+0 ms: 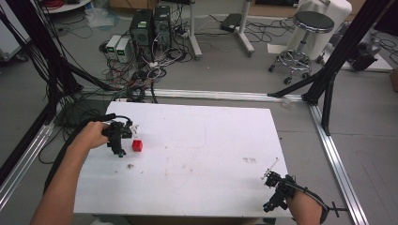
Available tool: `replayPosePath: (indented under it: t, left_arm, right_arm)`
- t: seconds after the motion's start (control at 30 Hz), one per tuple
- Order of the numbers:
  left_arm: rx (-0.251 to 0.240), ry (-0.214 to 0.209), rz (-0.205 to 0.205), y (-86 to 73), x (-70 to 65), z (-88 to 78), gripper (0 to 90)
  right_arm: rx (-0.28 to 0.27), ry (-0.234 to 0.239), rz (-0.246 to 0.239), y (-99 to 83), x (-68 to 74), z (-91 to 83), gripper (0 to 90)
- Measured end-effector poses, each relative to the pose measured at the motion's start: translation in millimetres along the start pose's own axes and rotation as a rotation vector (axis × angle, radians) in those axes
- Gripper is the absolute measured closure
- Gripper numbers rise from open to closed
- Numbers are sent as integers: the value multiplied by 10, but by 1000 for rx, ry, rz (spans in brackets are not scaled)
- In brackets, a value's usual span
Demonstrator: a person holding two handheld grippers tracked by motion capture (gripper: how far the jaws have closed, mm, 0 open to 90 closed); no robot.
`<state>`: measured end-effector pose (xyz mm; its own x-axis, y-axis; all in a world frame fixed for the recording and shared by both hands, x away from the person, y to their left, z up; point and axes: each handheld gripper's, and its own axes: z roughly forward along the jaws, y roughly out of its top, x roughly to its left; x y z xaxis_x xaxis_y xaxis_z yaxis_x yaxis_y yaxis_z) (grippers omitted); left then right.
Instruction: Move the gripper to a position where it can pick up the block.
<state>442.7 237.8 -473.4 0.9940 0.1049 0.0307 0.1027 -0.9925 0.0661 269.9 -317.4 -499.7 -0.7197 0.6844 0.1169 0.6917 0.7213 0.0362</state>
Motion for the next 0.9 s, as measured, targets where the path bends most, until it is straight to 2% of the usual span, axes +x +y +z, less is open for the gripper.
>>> replayPosePath:
  t: [0.4, 0.6, 0.8, 0.9]
  left_arm:
    - [31, 10, 91, 315, 155, 64, 221]
    - [50, -14, 146, 419, 177, 151, 222]
    - [63, -18, 166, 430, 196, 254, 222]
    - [66, -21, 160, 412, 188, 306, 223]
  right_arm:
    - [5, 3, -4, -6, -2, 15, 7]
    - [12, 8, -3, -3, 5, 24, 7]
    - [12, 8, -5, -12, 3, 24, 7]
    - [10, 8, -6, -13, 9, 24, 7]
